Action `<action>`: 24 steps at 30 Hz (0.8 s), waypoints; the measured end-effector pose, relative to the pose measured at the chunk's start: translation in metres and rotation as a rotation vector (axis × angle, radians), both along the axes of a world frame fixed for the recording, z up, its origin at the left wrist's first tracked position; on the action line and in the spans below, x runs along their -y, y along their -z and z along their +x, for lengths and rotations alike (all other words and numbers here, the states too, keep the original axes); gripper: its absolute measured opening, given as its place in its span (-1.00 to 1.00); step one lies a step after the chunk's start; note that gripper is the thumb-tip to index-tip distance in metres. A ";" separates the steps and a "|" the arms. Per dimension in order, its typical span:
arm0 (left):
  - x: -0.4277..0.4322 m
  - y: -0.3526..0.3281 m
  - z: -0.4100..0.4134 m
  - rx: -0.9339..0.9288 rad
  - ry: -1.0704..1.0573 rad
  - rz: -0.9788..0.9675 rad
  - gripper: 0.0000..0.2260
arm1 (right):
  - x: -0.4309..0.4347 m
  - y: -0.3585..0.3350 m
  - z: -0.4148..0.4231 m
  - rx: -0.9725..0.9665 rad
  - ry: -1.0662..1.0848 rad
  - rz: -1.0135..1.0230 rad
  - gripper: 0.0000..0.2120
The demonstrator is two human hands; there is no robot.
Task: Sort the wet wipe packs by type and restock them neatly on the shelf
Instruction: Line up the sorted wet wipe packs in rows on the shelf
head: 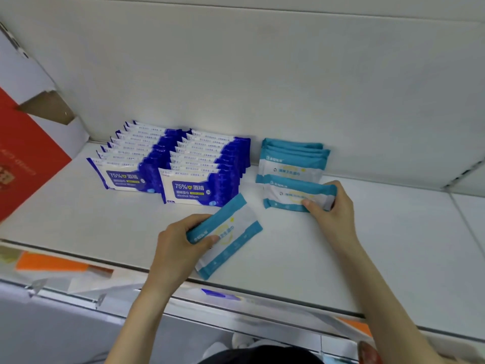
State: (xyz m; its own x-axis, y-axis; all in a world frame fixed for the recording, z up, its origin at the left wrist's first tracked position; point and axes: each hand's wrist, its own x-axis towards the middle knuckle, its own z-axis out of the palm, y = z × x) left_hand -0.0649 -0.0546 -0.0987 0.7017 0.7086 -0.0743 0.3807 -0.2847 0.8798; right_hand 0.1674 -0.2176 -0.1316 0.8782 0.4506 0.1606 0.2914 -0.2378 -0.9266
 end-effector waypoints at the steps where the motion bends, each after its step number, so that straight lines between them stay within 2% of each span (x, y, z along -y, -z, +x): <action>1: 0.001 0.000 -0.002 -0.013 0.006 0.004 -0.66 | -0.005 0.003 0.003 0.020 0.023 -0.015 -0.71; 5: 0.003 0.002 -0.007 -0.038 -0.028 0.007 -0.65 | -0.028 0.008 0.021 0.083 0.118 -0.146 -0.60; 9: 0.006 0.002 -0.009 -0.039 -0.066 0.039 -0.64 | -0.041 0.011 0.027 0.256 0.195 -0.282 -0.47; 12: 0.009 0.000 -0.007 -0.027 -0.035 0.082 -0.62 | -0.040 0.012 0.024 0.230 0.222 -0.343 -0.46; 15: 0.011 -0.006 0.003 -0.013 0.020 0.149 -0.61 | -0.028 0.006 0.022 0.080 0.218 -0.184 -0.52; 18: 0.012 -0.013 0.024 -0.061 0.092 0.338 -0.70 | -0.007 -0.009 0.011 0.061 0.262 0.011 -0.64; 19: 0.014 -0.016 0.034 -0.090 0.121 0.412 -0.75 | -0.001 -0.014 0.006 0.049 0.194 0.042 -0.69; 21: 0.016 -0.021 0.058 -0.171 0.206 0.555 -0.80 | 0.006 -0.018 -0.003 -0.023 -0.093 0.035 -0.74; 23: 0.016 -0.025 0.086 -0.255 0.300 0.698 -0.81 | 0.010 -0.015 -0.008 -0.014 -0.337 -0.084 -0.69; 24: 0.014 -0.026 0.099 -0.275 0.334 0.759 -0.80 | 0.011 -0.011 -0.007 0.025 -0.361 -0.143 -0.66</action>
